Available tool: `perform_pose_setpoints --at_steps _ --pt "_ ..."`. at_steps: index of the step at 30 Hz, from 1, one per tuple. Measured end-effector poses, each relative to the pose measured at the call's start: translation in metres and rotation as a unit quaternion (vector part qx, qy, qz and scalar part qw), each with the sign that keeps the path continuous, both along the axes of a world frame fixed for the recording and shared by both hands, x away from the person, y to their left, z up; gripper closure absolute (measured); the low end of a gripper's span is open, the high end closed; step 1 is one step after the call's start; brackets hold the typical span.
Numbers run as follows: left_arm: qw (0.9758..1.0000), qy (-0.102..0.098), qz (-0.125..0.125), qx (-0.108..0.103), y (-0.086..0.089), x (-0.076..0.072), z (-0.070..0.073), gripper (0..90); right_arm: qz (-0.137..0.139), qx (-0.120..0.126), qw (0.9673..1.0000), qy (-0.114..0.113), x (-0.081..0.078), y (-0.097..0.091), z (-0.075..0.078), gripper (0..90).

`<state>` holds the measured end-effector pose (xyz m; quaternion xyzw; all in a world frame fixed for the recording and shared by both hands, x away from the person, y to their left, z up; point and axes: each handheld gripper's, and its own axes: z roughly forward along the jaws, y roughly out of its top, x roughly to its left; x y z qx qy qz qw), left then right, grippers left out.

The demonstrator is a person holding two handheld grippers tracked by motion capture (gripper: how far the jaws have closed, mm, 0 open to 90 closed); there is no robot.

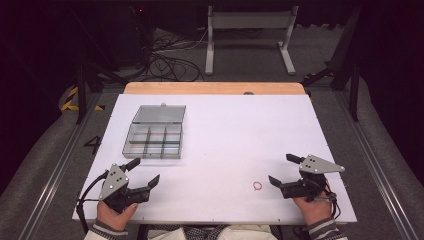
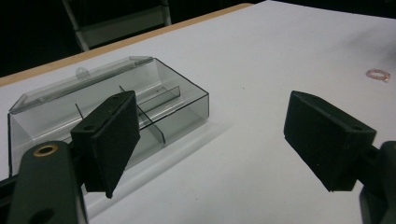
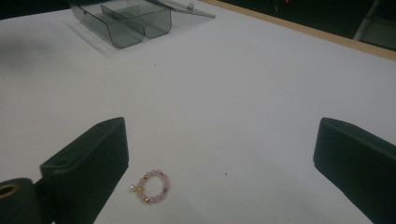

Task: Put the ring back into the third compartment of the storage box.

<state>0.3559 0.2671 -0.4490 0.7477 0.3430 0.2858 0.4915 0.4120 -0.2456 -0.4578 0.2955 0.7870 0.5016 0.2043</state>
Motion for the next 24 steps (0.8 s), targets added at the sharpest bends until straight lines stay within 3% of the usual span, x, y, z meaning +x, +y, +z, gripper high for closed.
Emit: perform_pose_setpoints --at_steps 8,15,24 --pt "0.9999 0.008 -0.004 -0.006 -0.0003 0.0001 0.0009 19.6 0.002 -0.001 1.0 0.0 0.0006 0.0 -0.0006 4.4" --pt "0.9999 -0.002 -0.004 0.009 -0.0012 -0.0005 0.001 20.2 0.001 -0.002 1.0 0.002 0.0003 0.0004 -0.0008 4.6" --pt "0.9999 0.009 -0.007 -0.002 -0.0026 0.0005 0.0031 20.1 -0.001 -0.002 1.0 0.008 0.0011 0.0005 -0.0017 4.7"
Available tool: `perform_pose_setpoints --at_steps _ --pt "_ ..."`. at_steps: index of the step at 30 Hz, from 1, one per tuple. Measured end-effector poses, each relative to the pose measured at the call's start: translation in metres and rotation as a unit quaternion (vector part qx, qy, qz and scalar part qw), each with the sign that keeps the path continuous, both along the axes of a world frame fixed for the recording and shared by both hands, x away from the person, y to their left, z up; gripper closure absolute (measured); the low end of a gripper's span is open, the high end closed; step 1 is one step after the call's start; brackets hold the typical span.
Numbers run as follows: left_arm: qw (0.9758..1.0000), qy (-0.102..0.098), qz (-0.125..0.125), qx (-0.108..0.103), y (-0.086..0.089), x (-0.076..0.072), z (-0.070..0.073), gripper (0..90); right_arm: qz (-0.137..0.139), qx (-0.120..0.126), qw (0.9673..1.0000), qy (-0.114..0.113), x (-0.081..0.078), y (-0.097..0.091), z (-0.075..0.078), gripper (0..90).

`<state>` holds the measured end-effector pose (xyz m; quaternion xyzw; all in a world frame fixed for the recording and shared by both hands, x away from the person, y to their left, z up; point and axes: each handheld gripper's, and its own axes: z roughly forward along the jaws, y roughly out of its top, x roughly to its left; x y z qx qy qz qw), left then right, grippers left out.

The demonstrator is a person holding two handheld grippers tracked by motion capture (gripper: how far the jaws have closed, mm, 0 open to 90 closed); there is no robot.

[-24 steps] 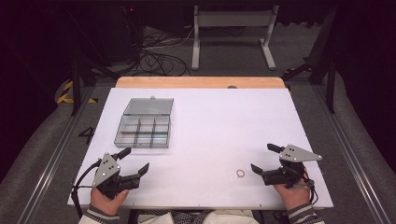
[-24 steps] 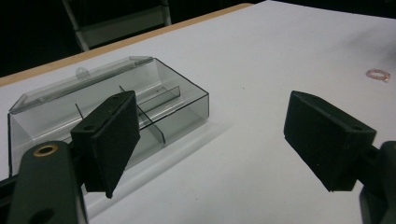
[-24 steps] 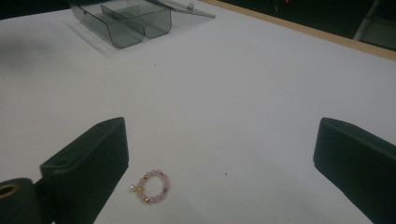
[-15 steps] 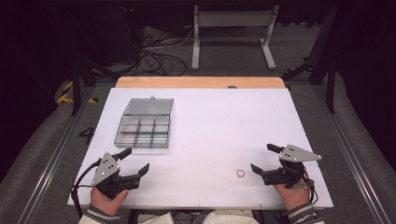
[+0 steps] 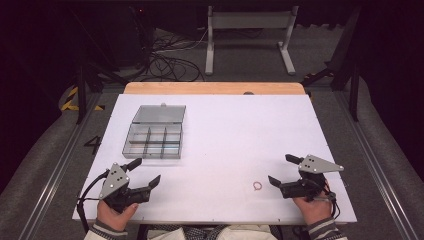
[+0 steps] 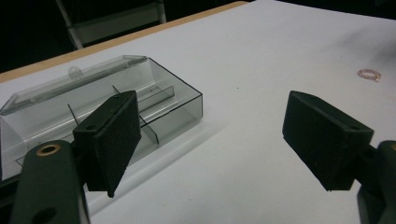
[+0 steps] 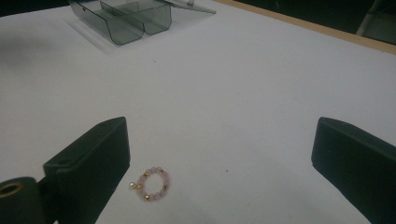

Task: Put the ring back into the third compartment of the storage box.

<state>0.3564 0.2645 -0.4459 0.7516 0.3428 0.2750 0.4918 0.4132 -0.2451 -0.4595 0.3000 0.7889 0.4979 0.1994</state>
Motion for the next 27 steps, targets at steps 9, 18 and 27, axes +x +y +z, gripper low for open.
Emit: perform_pose_setpoints --at_steps 9,18,27 --pt "0.9997 0.017 -0.019 -0.003 -0.011 0.005 0.008 20.2 0.0 -0.001 1.0 0.002 0.0 0.0 0.0 4.8" --pt "0.9986 0.03 -0.043 -0.006 -0.029 0.018 0.015 21.0 0.002 -0.001 1.0 0.005 0.001 0.001 -0.001 4.7" --pt "0.9972 0.026 -0.069 0.005 -0.052 0.026 0.024 21.4 0.004 -0.001 1.0 0.007 0.002 0.0 -0.002 4.8"
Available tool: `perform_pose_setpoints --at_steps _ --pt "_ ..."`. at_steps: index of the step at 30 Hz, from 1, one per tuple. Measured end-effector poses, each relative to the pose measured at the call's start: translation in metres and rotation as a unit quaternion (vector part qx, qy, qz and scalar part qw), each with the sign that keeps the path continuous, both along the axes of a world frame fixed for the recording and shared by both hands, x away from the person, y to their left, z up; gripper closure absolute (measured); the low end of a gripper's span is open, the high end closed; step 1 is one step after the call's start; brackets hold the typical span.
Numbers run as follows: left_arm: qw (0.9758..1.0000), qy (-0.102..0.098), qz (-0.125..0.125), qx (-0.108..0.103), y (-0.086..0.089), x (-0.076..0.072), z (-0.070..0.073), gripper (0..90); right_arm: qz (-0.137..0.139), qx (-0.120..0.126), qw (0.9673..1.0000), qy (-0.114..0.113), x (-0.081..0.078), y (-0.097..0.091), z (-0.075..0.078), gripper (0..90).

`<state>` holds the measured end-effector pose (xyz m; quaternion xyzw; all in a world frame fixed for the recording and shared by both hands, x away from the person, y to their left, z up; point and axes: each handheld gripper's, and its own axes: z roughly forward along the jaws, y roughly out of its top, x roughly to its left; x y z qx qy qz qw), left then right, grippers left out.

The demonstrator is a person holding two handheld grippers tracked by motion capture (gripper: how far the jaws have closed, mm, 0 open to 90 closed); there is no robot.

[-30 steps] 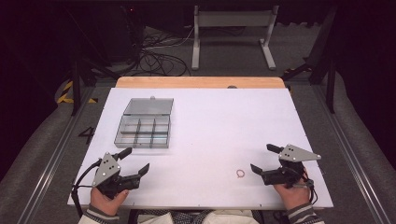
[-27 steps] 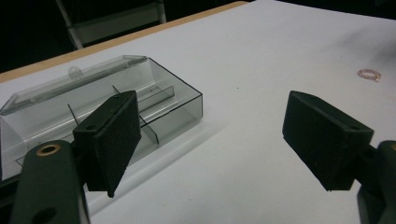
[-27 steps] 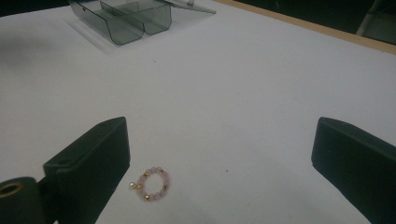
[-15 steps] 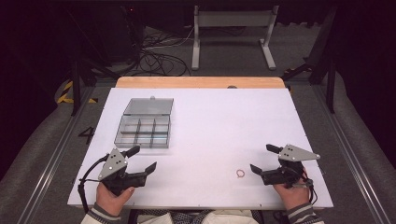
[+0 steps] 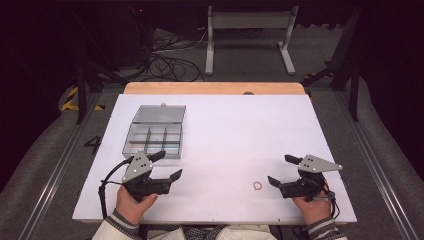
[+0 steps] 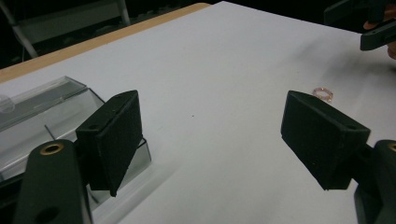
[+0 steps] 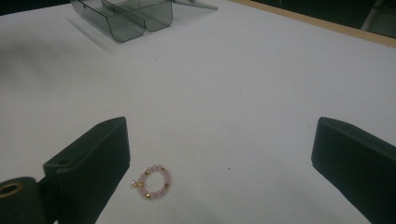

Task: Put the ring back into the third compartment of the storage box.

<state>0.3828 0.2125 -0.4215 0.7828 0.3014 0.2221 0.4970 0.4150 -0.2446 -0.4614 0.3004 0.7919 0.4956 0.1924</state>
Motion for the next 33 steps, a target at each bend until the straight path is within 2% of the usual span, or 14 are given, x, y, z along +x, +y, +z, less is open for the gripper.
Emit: perform_pose_setpoints --at_steps 3,10,12,14,17,20,25,29,33 --pt "0.9999 -0.007 -0.005 0.014 -0.008 0.002 0.001 21.4 0.0 -0.001 1.0 0.001 0.0 0.0 0.0 4.7" --pt "0.9997 -0.002 -0.022 0.009 -0.021 0.006 0.004 21.7 0.001 -0.002 1.0 0.003 0.0 0.0 -0.001 4.7" --pt "0.9996 -0.007 -0.024 0.011 -0.023 0.006 0.005 21.7 0.001 -0.001 1.0 0.004 0.0 0.0 -0.001 4.7" --pt "0.9995 0.0 -0.031 0.008 -0.025 0.006 0.006 21.7 0.001 -0.001 1.0 0.003 0.0 0.0 -0.001 4.7" --pt "0.9986 0.019 -0.048 -0.011 -0.026 0.006 0.007 22.0 0.002 0.0 1.0 0.003 0.0 0.0 -0.001 4.7" --pt "0.9976 0.026 -0.061 -0.02 -0.028 0.005 0.008 22.5 0.003 0.0 1.0 0.003 0.0 0.0 -0.001 4.8" --pt "0.9972 0.005 -0.075 0.002 -0.038 0.004 0.01 27.4 0.001 0.0 1.0 0.003 0.0 0.0 -0.001 4.9" --pt "0.9964 0.005 -0.084 0.008 -0.047 0.006 0.009 28.8 0.001 0.001 1.0 0.003 0.0 0.0 -0.001 5.0" --pt "0.9954 0.015 -0.094 0.003 -0.056 0.009 0.008 29.7 0.002 0.0 1.0 0.003 0.0 0.0 -0.001 5.3"
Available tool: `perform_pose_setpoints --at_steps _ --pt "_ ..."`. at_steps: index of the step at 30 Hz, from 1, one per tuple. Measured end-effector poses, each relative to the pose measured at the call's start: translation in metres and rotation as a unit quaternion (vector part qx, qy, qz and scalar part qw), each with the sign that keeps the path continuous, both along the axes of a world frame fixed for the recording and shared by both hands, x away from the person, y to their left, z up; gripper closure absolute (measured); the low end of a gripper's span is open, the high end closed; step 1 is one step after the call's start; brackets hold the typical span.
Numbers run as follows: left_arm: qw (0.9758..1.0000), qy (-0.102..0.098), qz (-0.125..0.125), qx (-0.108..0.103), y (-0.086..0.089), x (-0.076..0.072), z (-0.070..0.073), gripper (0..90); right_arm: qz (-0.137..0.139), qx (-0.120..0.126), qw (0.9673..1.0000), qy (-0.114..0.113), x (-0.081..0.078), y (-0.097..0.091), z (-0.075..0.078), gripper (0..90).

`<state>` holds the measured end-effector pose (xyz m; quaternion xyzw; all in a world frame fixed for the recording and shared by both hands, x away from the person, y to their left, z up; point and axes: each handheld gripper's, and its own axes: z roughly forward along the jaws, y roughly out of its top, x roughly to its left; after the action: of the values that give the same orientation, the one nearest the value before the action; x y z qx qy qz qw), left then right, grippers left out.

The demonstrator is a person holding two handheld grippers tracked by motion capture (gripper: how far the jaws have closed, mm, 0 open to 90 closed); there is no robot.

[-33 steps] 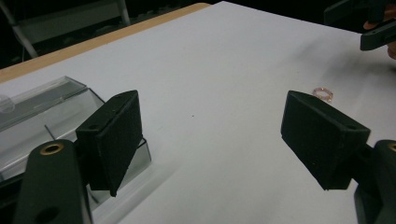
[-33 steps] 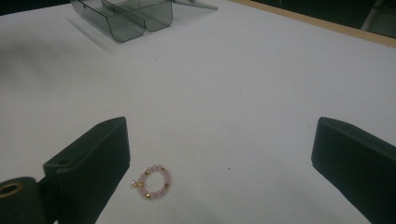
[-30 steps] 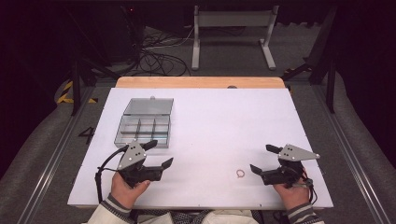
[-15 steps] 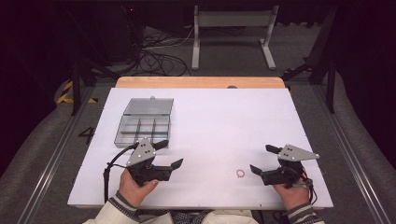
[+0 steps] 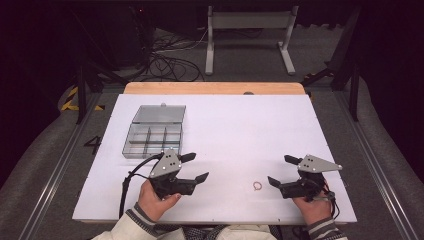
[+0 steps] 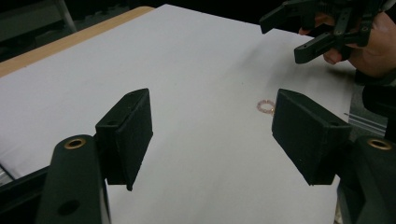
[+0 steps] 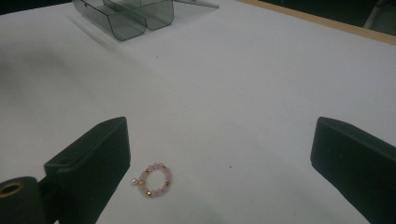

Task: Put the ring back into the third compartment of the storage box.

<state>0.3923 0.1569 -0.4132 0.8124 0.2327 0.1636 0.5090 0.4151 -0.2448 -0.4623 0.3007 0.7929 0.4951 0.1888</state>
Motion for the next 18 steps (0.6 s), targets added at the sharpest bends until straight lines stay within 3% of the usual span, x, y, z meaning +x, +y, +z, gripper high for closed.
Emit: perform_pose_setpoints --at_steps 5,11,16,18 --pt "0.9997 0.019 -0.014 -0.009 -0.011 0.005 -0.002 29.9 0.0 0.0 1.0 0.0 0.0 0.0 0.0 5.4" --pt "0.9992 0.026 -0.029 -0.001 -0.029 0.01 -0.007 30.3 0.0 0.001 1.0 0.0 0.0 0.0 0.0 5.7" --pt "0.9974 0.055 -0.044 -0.016 -0.043 0.017 -0.014 30.1 0.001 0.002 1.0 0.0 0.0 0.0 0.0 5.9" --pt "0.9973 0.056 -0.047 -0.009 -0.051 0.019 -0.017 30.1 0.001 0.002 1.0 0.0 0.0 0.0 0.0 5.8"
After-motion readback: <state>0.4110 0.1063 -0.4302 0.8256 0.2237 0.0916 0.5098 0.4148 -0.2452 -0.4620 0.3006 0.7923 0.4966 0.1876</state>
